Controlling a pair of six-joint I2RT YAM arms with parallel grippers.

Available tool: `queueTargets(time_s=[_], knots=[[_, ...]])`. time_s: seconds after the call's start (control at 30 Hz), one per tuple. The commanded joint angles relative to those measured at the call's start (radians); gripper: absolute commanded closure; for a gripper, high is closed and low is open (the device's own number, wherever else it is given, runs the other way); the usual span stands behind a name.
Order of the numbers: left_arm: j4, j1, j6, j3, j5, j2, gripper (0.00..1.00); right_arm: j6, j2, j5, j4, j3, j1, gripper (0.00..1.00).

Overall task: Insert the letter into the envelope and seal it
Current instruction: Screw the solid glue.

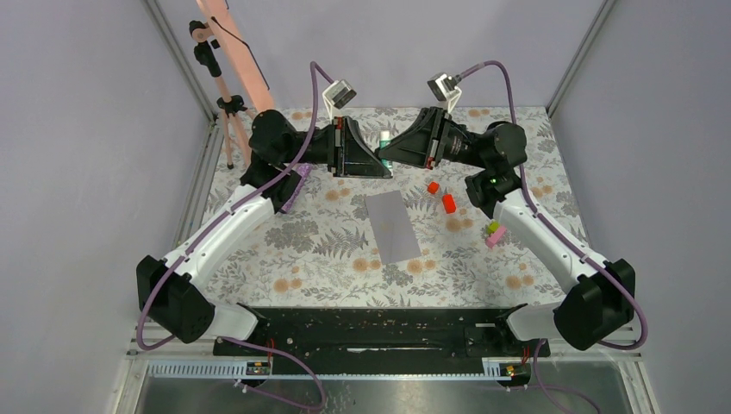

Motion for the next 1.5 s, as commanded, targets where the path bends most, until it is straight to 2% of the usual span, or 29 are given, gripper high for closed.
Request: queueTargets(time_s=[0.0, 0.03, 0.07, 0.13, 0.17, 0.23, 0.3, 0.33, 0.4, 0.6, 0.83, 1.1, 1.27, 1.47], knots=[[0.036, -0.018, 0.003, 0.066, -0.027, -0.017, 1.00, -0.083, 0.008, -0.047, -0.070, 0.005, 0.018, 1.00], [0.028, -0.018, 0.012, 0.070, -0.027, -0.016, 1.00, -0.097, 0.002, -0.032, -0.097, -0.001, 0.017, 1.00], [0.015, -0.018, 0.025, 0.072, -0.032, -0.018, 0.91, -0.137, -0.010, -0.014, -0.139, -0.009, 0.017, 1.00], [-0.066, -0.018, 0.091, 0.085, -0.054, -0.035, 0.59, -0.238, -0.040, 0.037, -0.291, -0.009, 0.016, 1.00], [-0.167, -0.018, 0.170, 0.102, -0.081, -0.047, 0.50, -0.302, -0.058, 0.070, -0.387, 0.000, 0.017, 1.00], [-0.497, -0.026, 0.410, 0.178, -0.196, -0.075, 0.37, -0.425, -0.092, 0.150, -0.579, 0.025, 0.017, 1.00], [-0.798, -0.055, 0.642, 0.269, -0.399, -0.090, 0.31, -0.516, -0.123, 0.249, -0.745, 0.055, 0.017, 1.00], [-0.896, -0.078, 0.724, 0.303, -0.517, -0.091, 0.30, -0.544, -0.136, 0.284, -0.794, 0.057, 0.017, 1.00], [-0.959, -0.114, 0.783, 0.315, -0.643, -0.095, 0.30, -0.578, -0.154, 0.355, -0.884, 0.061, 0.021, 1.00], [-0.977, -0.207, 0.861, 0.271, -0.813, -0.116, 0.32, -0.601, -0.187, 0.584, -1.100, 0.087, 0.032, 1.00], [-0.993, -0.285, 0.886, 0.266, -0.997, -0.110, 0.33, -0.638, -0.161, 0.692, -1.241, 0.152, 0.068, 1.00], [-0.996, -0.376, 0.857, 0.286, -1.043, -0.032, 0.35, -0.615, -0.155, 0.728, -1.235, 0.147, 0.082, 1.00], [-1.004, -0.381, 0.853, 0.300, -1.005, 0.004, 0.45, -0.615, -0.171, 0.753, -1.231, 0.127, 0.082, 1.00], [-1.031, -0.381, 0.872, 0.309, -1.018, 0.020, 0.47, -0.601, -0.178, 0.727, -1.194, 0.117, 0.083, 1.00]])
